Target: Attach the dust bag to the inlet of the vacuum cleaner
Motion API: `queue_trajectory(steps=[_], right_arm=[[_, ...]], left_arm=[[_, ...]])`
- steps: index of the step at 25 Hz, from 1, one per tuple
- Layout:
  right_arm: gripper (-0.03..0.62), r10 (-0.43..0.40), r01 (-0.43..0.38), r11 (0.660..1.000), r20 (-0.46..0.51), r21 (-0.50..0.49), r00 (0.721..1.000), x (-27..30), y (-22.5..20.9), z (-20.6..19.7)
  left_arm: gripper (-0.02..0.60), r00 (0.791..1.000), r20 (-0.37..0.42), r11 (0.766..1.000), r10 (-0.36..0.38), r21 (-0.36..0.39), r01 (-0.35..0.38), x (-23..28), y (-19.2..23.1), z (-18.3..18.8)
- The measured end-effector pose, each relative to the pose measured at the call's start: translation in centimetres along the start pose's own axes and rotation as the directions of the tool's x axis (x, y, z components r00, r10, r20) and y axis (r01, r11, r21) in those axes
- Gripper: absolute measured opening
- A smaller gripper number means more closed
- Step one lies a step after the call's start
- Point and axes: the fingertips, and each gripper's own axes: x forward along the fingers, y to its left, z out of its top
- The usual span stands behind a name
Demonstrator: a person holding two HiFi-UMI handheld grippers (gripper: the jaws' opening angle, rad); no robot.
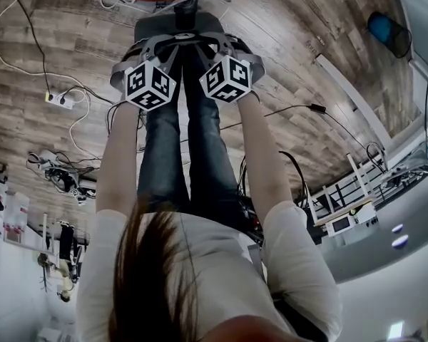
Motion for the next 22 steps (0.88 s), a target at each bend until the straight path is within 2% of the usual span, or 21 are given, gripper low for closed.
queue_trajectory(steps=[22], right_arm=[[0.046,-0.033,0.033,0.999,0.001,0.007,0.999,1.1,-1.9,-0.2]], left_arm=[[0.043,0.999,0.001,0.999,0.033,0.029,-0.033,1.3,1.9,0.3]])
